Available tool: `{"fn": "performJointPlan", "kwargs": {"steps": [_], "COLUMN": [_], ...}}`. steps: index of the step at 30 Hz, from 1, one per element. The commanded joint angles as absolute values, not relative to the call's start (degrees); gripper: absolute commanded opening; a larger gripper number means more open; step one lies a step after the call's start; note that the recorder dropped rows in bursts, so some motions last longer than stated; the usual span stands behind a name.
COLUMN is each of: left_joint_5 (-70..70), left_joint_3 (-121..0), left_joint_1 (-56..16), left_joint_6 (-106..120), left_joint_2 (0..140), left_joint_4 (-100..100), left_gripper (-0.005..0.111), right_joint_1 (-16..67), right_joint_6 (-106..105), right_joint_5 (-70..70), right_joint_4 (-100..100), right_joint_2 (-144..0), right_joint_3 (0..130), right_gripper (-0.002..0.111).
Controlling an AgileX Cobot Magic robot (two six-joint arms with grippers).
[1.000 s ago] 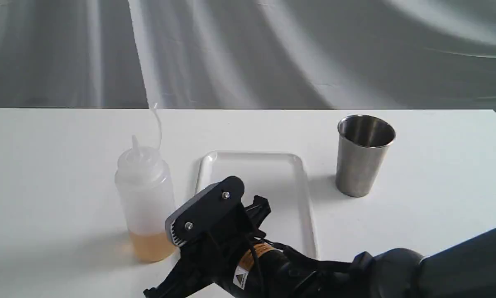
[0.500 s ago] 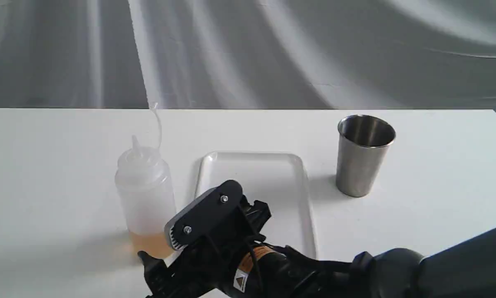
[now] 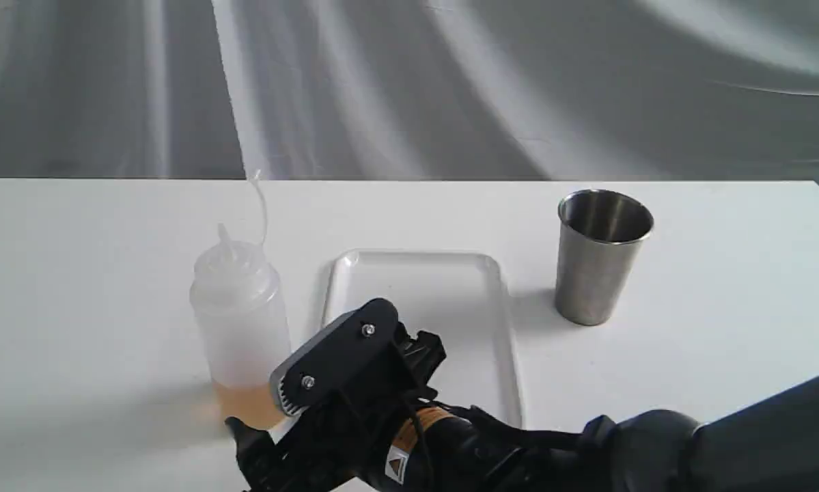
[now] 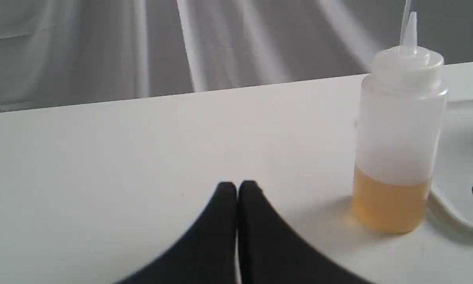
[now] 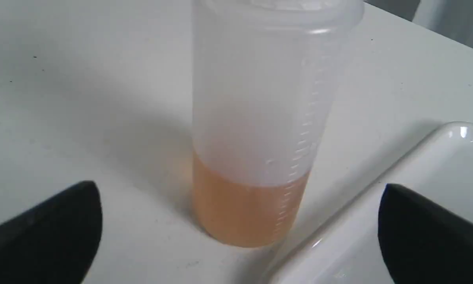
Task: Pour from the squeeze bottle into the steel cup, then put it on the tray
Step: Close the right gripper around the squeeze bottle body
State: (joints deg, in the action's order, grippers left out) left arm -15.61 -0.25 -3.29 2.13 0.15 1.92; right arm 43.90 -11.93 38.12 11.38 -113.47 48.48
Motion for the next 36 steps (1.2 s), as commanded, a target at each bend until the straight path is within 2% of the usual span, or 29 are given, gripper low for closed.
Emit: {"fn": "performJointPlan", "kwargs": {"steps": [1, 23, 36], "left_joint_5": [-15.2, -15.2, -15.2], "left_joint_3": [0.0, 0.0, 0.0], "left_joint_1": [-3.6, -3.6, -3.6], "left_joint_6": [2.0, 2.0, 1.9], "left_joint_2": [0.0, 0.0, 0.0], "left_joint_4": [1.9, 1.9, 1.9], "left_gripper": [0.0, 0.0, 0.0], "right_joint_1": [42.8, 42.1, 41.9], "right_joint_6": [-11.8, -11.8, -11.8], "right_joint_5": [38.1, 35.0, 35.8], "right_joint_4": [10.5, 11.8, 14.1], "right_joint_2": [-113.8, -125.7, -128.4], "right_joint_3": [49.2, 66.5, 68.8], "right_gripper": [0.093, 0.093, 0.093]}}
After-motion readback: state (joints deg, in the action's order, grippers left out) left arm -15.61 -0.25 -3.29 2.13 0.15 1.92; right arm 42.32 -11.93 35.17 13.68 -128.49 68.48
